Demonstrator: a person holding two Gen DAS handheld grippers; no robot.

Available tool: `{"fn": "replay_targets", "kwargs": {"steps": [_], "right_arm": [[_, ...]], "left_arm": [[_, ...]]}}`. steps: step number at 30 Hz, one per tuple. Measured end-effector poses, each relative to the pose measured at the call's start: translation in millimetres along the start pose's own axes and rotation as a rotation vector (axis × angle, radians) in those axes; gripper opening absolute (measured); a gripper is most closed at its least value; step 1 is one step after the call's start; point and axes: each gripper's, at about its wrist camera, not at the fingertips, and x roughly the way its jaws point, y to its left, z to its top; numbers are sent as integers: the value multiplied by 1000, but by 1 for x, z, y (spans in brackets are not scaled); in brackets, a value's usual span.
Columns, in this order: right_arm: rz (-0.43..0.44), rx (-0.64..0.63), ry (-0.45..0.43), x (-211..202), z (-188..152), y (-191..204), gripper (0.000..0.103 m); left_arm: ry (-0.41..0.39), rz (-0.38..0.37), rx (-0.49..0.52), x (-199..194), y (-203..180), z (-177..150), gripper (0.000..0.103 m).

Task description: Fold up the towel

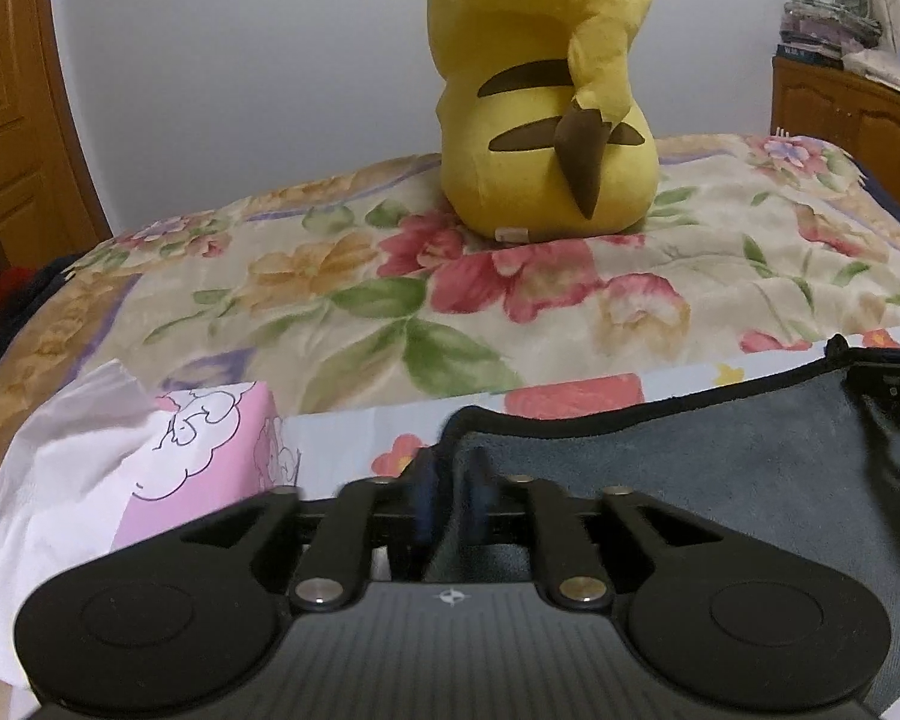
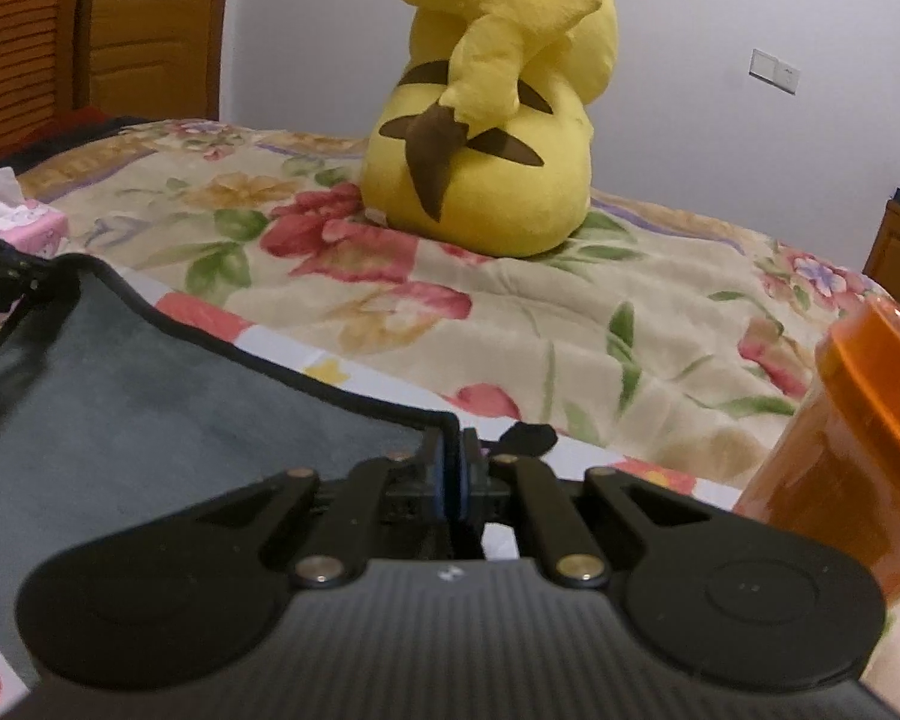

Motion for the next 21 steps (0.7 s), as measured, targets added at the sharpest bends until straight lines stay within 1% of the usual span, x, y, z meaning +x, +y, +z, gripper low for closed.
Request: {"fn": "replay_targets", "kwargs": {"steps": [1, 2, 3, 8, 10, 15, 21], "right_arm": [[-6, 4, 4, 1, 0, 0, 20], [-11, 9, 5, -1, 0, 0, 39], [-14, 14, 5, -2, 1, -1, 54], [-4, 55, -2, -20, 5, -3, 54], [-2, 67, 2, -28, 6, -3, 54], [9, 104, -6, -54, 9, -1, 54], [3, 141, 1, -81, 7, 1, 58]], "left_arm": [[-2, -3, -3, -2, 0, 0, 46], [-7, -8, -10, -5, 0, -1, 52], [-9, -10, -17, -8, 0, -2, 58], [-8, -54, -43, -28, -1, -4, 61], [-16, -62, -30, -39, -6, -5, 67], [-39, -76, -4, -69, -16, -5, 74], [-39, -81, 2, -100, -21, -12, 75]]}}
